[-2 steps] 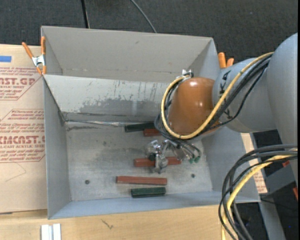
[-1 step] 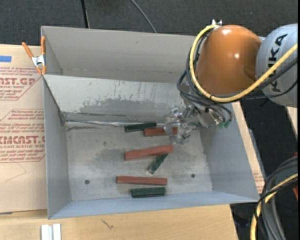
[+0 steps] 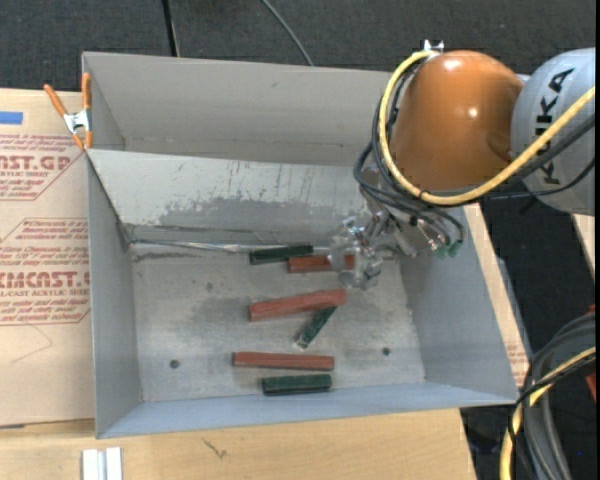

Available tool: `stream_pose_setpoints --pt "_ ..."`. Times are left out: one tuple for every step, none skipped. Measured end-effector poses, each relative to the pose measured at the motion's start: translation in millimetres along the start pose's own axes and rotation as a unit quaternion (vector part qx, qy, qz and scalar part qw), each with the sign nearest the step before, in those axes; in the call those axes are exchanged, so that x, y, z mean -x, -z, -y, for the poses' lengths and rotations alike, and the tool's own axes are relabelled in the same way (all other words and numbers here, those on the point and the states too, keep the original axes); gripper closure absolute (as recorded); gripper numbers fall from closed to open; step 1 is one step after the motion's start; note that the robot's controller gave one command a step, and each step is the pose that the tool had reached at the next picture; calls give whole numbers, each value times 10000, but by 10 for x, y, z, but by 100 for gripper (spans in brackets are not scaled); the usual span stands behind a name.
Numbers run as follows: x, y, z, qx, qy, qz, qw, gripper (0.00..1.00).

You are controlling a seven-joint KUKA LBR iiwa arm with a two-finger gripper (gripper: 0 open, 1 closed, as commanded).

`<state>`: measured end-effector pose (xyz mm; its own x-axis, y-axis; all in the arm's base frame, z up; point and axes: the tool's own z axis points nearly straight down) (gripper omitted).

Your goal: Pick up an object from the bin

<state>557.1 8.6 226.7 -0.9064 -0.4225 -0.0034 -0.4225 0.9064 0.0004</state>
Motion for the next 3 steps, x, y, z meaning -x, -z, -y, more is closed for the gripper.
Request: stream_pose_setpoints --pt "114 -793 -930 11 -154 -17 9999 0" --pt "117 -786 -917 4 -161 -9 9999 0" --pt "-61 -1418 -410 2 -427 -13 9991 100"
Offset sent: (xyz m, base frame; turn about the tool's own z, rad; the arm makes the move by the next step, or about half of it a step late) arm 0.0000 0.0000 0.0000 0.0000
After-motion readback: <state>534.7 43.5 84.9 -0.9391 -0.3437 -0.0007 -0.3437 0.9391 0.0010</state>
